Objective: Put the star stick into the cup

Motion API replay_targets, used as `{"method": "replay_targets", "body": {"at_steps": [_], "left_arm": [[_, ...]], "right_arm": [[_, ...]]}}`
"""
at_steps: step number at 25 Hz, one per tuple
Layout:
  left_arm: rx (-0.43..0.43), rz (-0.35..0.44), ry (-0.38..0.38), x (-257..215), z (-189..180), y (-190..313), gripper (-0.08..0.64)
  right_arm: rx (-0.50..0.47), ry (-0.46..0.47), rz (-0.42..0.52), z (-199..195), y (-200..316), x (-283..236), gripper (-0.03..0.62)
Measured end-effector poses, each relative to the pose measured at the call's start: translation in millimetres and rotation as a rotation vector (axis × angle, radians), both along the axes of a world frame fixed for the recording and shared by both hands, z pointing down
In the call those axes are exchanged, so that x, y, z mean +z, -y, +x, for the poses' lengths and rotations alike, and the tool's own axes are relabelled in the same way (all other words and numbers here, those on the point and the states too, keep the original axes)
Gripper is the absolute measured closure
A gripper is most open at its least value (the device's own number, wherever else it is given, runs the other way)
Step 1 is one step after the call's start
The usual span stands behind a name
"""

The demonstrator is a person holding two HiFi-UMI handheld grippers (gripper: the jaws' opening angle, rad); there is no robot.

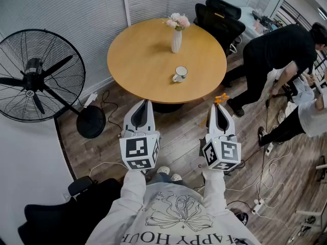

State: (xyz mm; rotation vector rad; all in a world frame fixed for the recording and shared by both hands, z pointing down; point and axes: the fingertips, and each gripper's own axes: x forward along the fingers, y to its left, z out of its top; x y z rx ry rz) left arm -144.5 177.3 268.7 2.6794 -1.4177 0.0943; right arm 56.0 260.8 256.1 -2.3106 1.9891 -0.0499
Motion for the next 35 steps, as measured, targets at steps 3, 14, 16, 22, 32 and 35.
{"method": "replay_targets", "body": {"at_steps": [3,14,16,22,32,35], "left_arm": [[-0.001,-0.003,-0.001,-1,-1,6,0.554],[0.020,-0.001,0.002,6,0,26,0.554],[0.030,-0.006,0.007,10,2,28,0.554],[0.066,-0.022,0.021,19,6,30,0.554],[0.049,-0.050,0.026,32,16,54,0.554],[0.041,-0.054,0.022,35,26,65,0.554]], "right_arm": [[0.001,0.003,-0.003,0,6,-1,0.574],[0.036,0.021,0.004,0,21,8,0.574],[0.040,0.023,0.008,-2,22,9,0.574],[0.055,0.034,0.000,-7,23,16,0.574],[0.049,0.048,-0.014,8,47,24,0.574],[0.040,0.049,-0.015,18,60,26,0.574]]}}
